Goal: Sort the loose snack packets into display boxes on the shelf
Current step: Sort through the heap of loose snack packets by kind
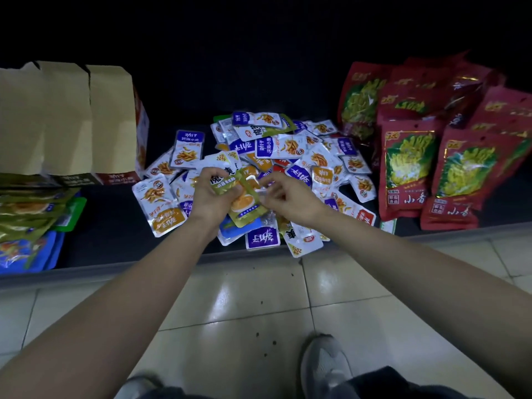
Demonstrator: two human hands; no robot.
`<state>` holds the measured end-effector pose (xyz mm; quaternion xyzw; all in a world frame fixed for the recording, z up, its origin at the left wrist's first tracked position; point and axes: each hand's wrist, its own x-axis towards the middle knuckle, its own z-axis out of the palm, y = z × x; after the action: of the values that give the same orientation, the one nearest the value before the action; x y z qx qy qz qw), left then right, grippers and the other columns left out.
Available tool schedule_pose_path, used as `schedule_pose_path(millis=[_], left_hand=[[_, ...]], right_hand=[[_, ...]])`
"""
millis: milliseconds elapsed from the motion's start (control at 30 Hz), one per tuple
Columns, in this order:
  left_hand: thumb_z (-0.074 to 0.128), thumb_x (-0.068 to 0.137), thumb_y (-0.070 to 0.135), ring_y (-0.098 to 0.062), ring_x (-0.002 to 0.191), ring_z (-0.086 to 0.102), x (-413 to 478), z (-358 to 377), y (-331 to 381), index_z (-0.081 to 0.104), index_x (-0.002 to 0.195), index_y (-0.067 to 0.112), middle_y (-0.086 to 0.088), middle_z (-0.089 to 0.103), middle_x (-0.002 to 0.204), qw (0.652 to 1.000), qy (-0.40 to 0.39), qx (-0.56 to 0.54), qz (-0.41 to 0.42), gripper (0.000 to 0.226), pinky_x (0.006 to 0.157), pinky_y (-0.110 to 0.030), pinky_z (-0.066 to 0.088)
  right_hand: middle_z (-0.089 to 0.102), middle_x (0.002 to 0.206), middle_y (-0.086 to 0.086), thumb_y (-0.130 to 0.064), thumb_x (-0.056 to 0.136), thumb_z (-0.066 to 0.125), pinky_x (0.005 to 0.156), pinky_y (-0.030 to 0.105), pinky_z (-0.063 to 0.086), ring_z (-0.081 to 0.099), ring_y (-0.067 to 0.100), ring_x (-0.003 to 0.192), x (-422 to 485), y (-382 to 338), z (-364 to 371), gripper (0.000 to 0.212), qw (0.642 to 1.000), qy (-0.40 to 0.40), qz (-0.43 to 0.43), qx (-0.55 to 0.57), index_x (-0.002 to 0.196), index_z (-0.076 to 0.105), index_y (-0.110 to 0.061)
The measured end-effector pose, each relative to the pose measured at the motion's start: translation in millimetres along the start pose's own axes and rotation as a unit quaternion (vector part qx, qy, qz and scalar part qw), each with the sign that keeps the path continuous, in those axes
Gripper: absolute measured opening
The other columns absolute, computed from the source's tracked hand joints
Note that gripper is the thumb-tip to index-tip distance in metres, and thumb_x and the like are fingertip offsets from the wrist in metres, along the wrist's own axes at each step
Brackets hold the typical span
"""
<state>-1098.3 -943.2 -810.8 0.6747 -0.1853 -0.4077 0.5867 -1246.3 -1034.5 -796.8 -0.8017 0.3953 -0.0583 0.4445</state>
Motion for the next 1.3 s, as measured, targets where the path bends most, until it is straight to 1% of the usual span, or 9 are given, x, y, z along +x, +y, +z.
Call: schedule_pose_path(millis=[133, 233, 333, 400, 567, 800, 967, 1100, 1300], left_hand=[[0.067, 0.088, 0.001, -0.024, 0.095, 0.064, 2.1, -4.2, -9.4, 0.051, 0.091, 0.028, -0.006, 0.053, 0.124, 0.996, -0.021, 0.083, 0.004, 0.032, 0.066, -0.025, 0.055], [0.067, 0.088, 0.0, -0.012, 0.09, 0.059, 0.8, -1.0, -15.4, 0.053, 0.099, 0.02, 0.01, 0.048, 0.112, 0.989, -0.066, 0.129, 0.019, 0.027, 0.067, -0.018, 0.053], [0.066, 0.089, -0.001, 0.004, 0.076, 0.052, 1.5, 1.4, -20.2, 0.052, 0.106, 0.012, 0.019, 0.045, 0.103, 0.981, -0.095, 0.163, 0.032, 0.025, 0.061, -0.012, 0.049], [0.067, 0.088, 0.0, 0.003, 0.077, 0.054, 3.1, 1.2, -23.4, 0.054, 0.107, 0.012, 0.012, 0.048, 0.113, 0.976, -0.111, 0.183, 0.045, 0.025, 0.072, -0.024, 0.055], [0.069, 0.087, 0.002, -0.009, 0.087, 0.058, 4.5, 2.2, -29.8, 0.055, 0.106, 0.016, 0.001, 0.048, 0.129, 0.974, -0.112, 0.193, 0.037, 0.027, 0.082, -0.036, 0.056], [0.069, 0.087, 0.002, -0.022, 0.117, 0.056, 5.0, 1.6, -28.3, 0.056, 0.102, 0.021, -0.004, 0.045, 0.141, 0.975, -0.115, 0.19, 0.024, 0.028, 0.079, -0.027, 0.053], [0.064, 0.09, 0.001, -0.006, 0.091, 0.058, 3.7, 1.5, -20.3, 0.056, 0.105, 0.017, 0.0, 0.047, 0.135, 0.976, -0.099, 0.191, 0.024, 0.023, 0.065, -0.012, 0.049], [0.058, 0.094, 0.002, 0.002, 0.074, 0.056, 4.3, 3.8, -13.9, 0.057, 0.113, 0.012, 0.02, 0.048, 0.1, 0.979, -0.07, 0.191, 0.0, 0.021, 0.063, -0.015, 0.048], [0.046, 0.103, 0.022, -0.018, 0.097, 0.056, 2.3, 12.1, -7.9, 0.059, 0.107, 0.017, -0.003, 0.058, 0.115, 0.987, -0.058, 0.138, -0.054, 0.014, 0.08, -0.029, 0.044]], right_hand=[[0.037, 0.146, 0.004, -0.038, 0.086, 0.069, 0.105, 0.04, 0.032, 0.035, 0.024, 0.132, -12.2, 41.0, -9.7, 0.065, 0.936, -0.068, -0.027, -0.344, 0.143, 0.041, -0.022], [0.027, 0.157, 0.003, -0.029, 0.088, 0.069, 0.112, 0.037, 0.027, 0.028, 0.024, 0.141, -13.8, 64.4, -22.3, 0.062, 0.95, -0.074, -0.024, -0.304, 0.143, 0.044, -0.02], [0.05, 0.138, 0.019, -0.007, 0.08, 0.074, 0.101, 0.046, 0.041, 0.047, 0.04, 0.126, -13.1, 75.9, -32.2, 0.044, 0.95, 0.054, -0.077, -0.298, 0.122, 0.063, -0.007], [0.059, 0.115, 0.016, -0.013, 0.077, 0.075, 0.086, 0.041, 0.041, 0.054, 0.039, 0.109, -16.5, 72.1, -31.6, 0.032, 0.932, 0.13, -0.103, -0.321, 0.108, 0.066, -0.007], [0.049, 0.12, 0.006, -0.051, 0.07, 0.078, 0.089, 0.037, 0.044, 0.047, 0.024, 0.112, -23.8, 65.3, -14.5, 0.068, 0.927, 0.006, -0.024, -0.375, 0.119, 0.049, -0.015], [0.061, 0.104, 0.011, -0.016, 0.073, 0.079, 0.073, 0.036, 0.048, 0.057, 0.027, 0.094, -20.3, 66.4, -34.4, 0.045, 0.944, -0.006, -0.047, -0.326, 0.11, 0.055, -0.008], [0.069, 0.076, 0.013, -0.007, 0.081, 0.061, 0.056, 0.038, 0.052, 0.064, 0.032, 0.065, -15.8, 62.7, -45.8, 0.013, 0.947, 0.146, -0.069, -0.278, 0.094, 0.062, -0.005], [0.065, 0.072, 0.005, -0.003, 0.089, 0.057, 0.051, 0.029, 0.046, 0.054, 0.012, 0.054, -10.3, 47.4, -51.3, 0.006, 0.943, 0.263, -0.073, -0.19, 0.091, 0.063, -0.004], [0.062, 0.092, 0.0, -0.006, 0.094, 0.058, 0.078, 0.023, 0.05, 0.06, 0.013, 0.088, -7.5, 26.9, -26.7, 0.003, 0.971, 0.234, -0.048, -0.017, 0.097, 0.055, -0.006]])
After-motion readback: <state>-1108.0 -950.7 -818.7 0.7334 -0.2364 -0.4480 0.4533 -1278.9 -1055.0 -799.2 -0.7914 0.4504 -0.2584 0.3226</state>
